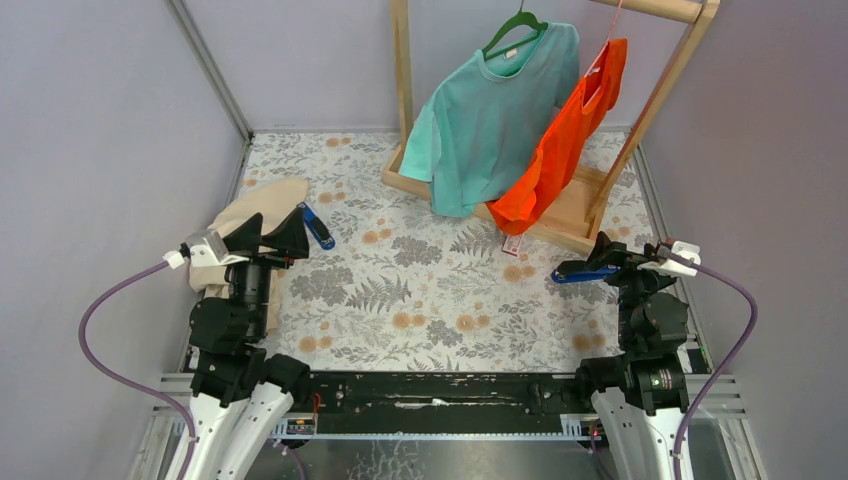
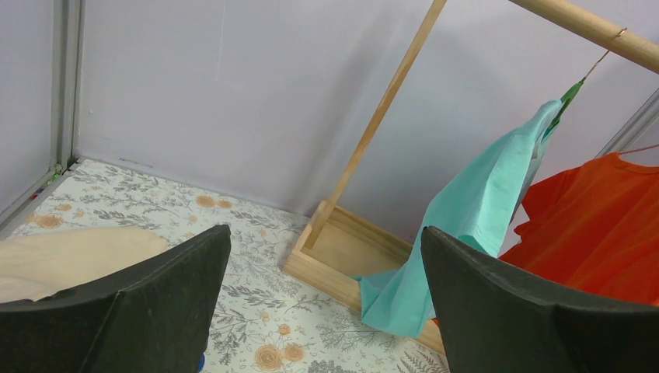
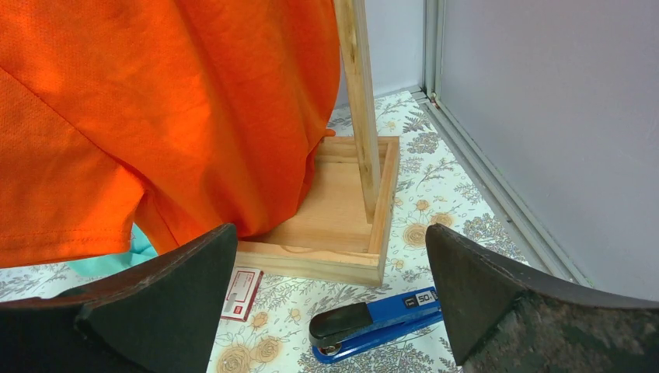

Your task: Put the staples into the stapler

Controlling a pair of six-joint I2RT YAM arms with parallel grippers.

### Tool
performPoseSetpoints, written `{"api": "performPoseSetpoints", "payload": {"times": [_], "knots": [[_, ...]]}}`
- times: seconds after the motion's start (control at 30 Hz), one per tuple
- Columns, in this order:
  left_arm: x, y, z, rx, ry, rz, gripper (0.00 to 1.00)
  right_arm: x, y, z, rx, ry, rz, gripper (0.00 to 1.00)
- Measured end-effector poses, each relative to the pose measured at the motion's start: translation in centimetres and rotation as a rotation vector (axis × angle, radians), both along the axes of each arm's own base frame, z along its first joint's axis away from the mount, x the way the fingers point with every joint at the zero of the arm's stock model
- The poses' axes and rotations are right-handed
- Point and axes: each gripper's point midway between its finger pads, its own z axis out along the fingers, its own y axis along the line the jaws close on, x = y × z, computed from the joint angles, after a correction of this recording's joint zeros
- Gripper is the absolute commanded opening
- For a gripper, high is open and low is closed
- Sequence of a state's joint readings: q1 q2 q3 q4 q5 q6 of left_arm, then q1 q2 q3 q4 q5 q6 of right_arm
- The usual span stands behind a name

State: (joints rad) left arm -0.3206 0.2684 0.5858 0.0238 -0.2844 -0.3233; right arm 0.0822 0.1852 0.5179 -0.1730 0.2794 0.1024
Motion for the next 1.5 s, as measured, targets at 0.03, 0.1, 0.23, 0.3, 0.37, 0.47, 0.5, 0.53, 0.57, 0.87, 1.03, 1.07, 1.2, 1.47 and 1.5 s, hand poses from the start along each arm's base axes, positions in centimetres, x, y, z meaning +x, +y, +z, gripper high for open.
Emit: {"api": "performPoseSetpoints", "payload": {"times": [0.03, 0.1, 0.23, 0.3, 0.37, 0.47, 0.5, 0.53, 0.57, 0.87, 1.03, 1.07, 1.2, 1.47, 1.5], "knots": [[0.0, 0.0, 0.0, 0.000, 0.000, 0.000, 1.00, 0.0, 0.0, 0.0, 0.000, 0.000, 0.000, 0.99], [0.0, 0.0, 0.0, 0.000, 0.000, 0.000, 1.00, 0.0, 0.0, 0.0, 0.002, 0.000, -0.001, 0.99], [0.0, 0.0, 0.0, 0.000, 0.000, 0.000, 1.00, 0.0, -0.3, -0.1, 0.022, 0.001, -0.023, 0.99], [0.0, 0.0, 0.0, -0.002, 0.001, -0.002, 1.00, 0.2, -0.3, -0.3, 0.042, 0.016, -0.029, 0.99], [0.0, -0.2, 0.0, -0.009, 0.001, -0.010, 1.00, 0.4, -0.3, -0.7, 0.062, 0.044, -0.034, 0.99], [0.1, -0.6, -0.1, -0.024, 0.009, -0.031, 1.00, 1.2, -0.2, -1.6, 0.097, 0.116, -0.047, 0.99], [0.3, -0.8, -0.2, -0.026, 0.016, -0.041, 1.00, 1.6, -0.2, -2.0, 0.108, 0.151, -0.051, 0.99], [0.4, -1.1, -0.4, -0.026, 0.028, -0.053, 1.00, 1.9, -0.1, -2.5, 0.116, 0.184, -0.055, 0.99], [0.6, -1.3, -0.5, -0.024, 0.040, -0.064, 1.00, 2.3, -0.1, -3.0, 0.121, 0.221, -0.061, 0.99], [2.7, -3.7, -2.8, 0.015, 0.199, -0.146, 1.00, 5.1, 0.1, -10.4, 0.138, 0.561, -0.112, 0.99], [3.0, -4.2, -4.0, 0.028, 0.242, -0.168, 1.00, 5.7, -0.2, -14.3, 0.113, 0.716, -0.151, 0.99], [3.0, -4.2, -4.0, 0.028, 0.243, -0.169, 1.00, 5.9, -0.3, -15.0, 0.105, 0.746, -0.162, 0.99], [3.0, -4.2, -4.0, 0.028, 0.242, -0.170, 1.00, 6.5, -0.5, -17.0, 0.084, 0.825, -0.183, 0.99], [3.0, -4.2, -4.0, 0.029, 0.242, -0.170, 1.00, 8.2, -0.8, -19.5, 0.059, 0.874, -0.200, 0.99], [3.0, -4.2, -4.0, 0.029, 0.242, -0.171, 1.00, 8.5, -0.8, -19.8, 0.054, 0.879, -0.202, 0.99]]}}
